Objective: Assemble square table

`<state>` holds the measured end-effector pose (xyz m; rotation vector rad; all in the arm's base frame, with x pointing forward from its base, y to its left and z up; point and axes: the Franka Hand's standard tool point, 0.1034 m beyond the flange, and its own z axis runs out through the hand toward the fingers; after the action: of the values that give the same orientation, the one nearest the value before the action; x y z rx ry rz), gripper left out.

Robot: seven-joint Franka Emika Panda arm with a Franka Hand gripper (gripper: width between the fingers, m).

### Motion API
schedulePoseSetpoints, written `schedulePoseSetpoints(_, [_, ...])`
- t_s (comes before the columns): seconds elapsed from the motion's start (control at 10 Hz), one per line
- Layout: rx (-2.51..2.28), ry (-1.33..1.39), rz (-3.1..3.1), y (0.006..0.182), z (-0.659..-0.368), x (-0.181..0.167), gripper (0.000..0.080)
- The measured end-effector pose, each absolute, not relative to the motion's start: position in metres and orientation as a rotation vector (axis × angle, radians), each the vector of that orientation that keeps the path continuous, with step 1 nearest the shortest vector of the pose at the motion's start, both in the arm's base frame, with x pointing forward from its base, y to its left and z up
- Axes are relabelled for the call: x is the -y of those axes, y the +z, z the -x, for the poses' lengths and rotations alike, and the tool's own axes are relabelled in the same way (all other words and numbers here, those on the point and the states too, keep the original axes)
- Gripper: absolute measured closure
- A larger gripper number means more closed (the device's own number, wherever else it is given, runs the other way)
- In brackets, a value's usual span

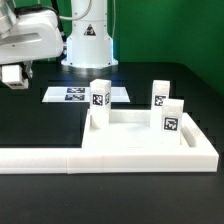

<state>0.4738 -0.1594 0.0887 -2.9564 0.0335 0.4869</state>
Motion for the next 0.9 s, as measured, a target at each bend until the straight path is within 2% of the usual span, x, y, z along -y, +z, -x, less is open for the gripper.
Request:
schedulePoseSetpoints(0.5, [-0.029,0.126,3.078,0.086,-0.477,0.176,0.0512])
schedulePoseSetpoints(0.7, [-0.056,0.122,3.068,0.089,-0.49,0.159,0.0512])
schedulePoseSetpoints(0.9, [-0.041,0.067,3.07,0.1,-0.517,0.139,0.0512])
